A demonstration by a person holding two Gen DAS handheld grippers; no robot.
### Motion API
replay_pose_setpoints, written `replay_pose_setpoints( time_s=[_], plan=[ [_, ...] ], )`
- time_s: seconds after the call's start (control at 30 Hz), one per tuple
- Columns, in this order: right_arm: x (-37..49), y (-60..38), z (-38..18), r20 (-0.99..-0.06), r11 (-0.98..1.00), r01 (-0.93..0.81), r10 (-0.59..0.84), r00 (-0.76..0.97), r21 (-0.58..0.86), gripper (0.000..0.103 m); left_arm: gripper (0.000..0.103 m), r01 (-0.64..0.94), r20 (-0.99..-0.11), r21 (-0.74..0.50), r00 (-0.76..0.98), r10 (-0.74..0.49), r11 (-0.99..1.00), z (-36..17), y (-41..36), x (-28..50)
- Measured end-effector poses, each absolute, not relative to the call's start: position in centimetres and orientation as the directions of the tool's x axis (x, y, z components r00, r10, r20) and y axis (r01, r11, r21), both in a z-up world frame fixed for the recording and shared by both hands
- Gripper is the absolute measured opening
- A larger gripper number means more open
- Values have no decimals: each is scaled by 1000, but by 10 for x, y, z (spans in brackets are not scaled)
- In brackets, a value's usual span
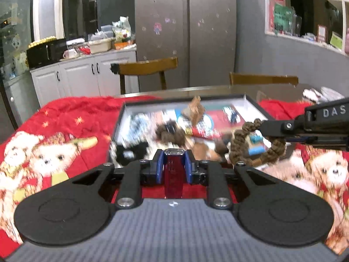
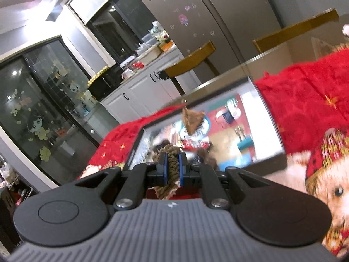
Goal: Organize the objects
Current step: 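Carry the purple stick and brown scrunchie over the box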
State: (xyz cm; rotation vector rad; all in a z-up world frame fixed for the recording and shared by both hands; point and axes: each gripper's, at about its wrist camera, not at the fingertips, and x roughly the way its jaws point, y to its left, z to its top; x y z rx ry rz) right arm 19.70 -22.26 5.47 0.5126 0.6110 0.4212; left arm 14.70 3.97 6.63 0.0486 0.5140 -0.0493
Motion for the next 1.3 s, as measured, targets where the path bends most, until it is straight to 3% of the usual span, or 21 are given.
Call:
replay_pose_setpoints(
  time_s=[0.47,0.8,1.17,1.3],
  plan=[
    [282,-199,68,-424,833,-180,438,793,524,12,24,4,-407,-46,913,-23,999,106,64,245],
    [305,-189,22,-514,870,-124,390,764,477,12,24,25,-523,-111,848,-80,994,67,96,306],
    [309,-188,10,-552,893,-93,350,757,439,14,25,12,-521,-46,853,-35,999,52,86,309],
    [311,-187,6,-569,901,-85,340,749,426,17,25,-17,-546,-81,838,-30,997,50,90,314]
  ],
)
